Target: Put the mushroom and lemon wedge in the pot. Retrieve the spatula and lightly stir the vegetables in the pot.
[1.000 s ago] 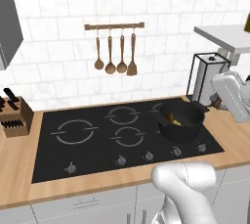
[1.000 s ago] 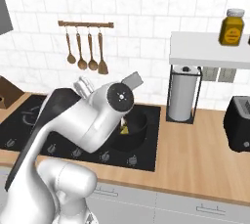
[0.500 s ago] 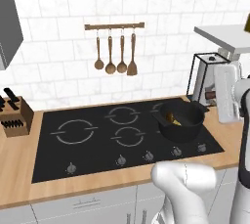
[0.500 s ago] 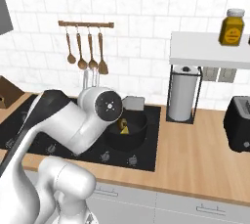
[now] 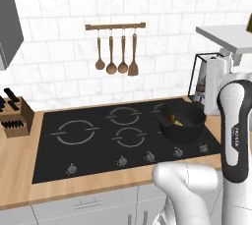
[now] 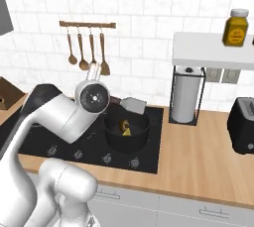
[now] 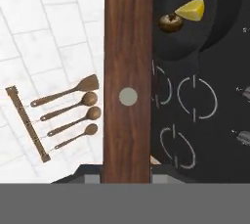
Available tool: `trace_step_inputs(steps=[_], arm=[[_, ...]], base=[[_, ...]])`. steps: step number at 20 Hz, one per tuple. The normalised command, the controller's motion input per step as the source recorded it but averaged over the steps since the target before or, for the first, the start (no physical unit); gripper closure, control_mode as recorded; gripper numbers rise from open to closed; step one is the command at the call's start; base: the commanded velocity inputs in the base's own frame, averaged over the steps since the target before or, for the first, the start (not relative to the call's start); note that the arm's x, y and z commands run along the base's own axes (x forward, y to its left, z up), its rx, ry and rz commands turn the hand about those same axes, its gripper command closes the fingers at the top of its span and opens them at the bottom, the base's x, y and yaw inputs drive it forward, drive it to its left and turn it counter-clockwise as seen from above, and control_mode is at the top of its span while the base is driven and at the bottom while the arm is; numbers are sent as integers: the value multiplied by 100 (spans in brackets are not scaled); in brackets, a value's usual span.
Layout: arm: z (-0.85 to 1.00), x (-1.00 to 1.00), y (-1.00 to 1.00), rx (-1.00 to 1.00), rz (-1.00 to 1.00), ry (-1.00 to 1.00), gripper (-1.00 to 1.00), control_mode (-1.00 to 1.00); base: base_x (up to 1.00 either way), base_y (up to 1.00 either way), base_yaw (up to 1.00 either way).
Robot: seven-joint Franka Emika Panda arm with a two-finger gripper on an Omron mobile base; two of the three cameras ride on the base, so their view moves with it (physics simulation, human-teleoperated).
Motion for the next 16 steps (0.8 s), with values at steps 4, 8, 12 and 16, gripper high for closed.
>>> trace_step_inputs(steps=[4, 8, 12, 16], arm=[[0, 61, 1, 45, -50, -8, 100, -100], [0, 40, 6, 54, -49, 0, 100, -100], [14, 47, 1, 62, -34, 0, 100, -100], [40, 17, -24, 64, -7, -1, 100, -100]], base=[[0, 0, 0], [0, 0, 0], [0, 0, 0], [0, 0, 0]])
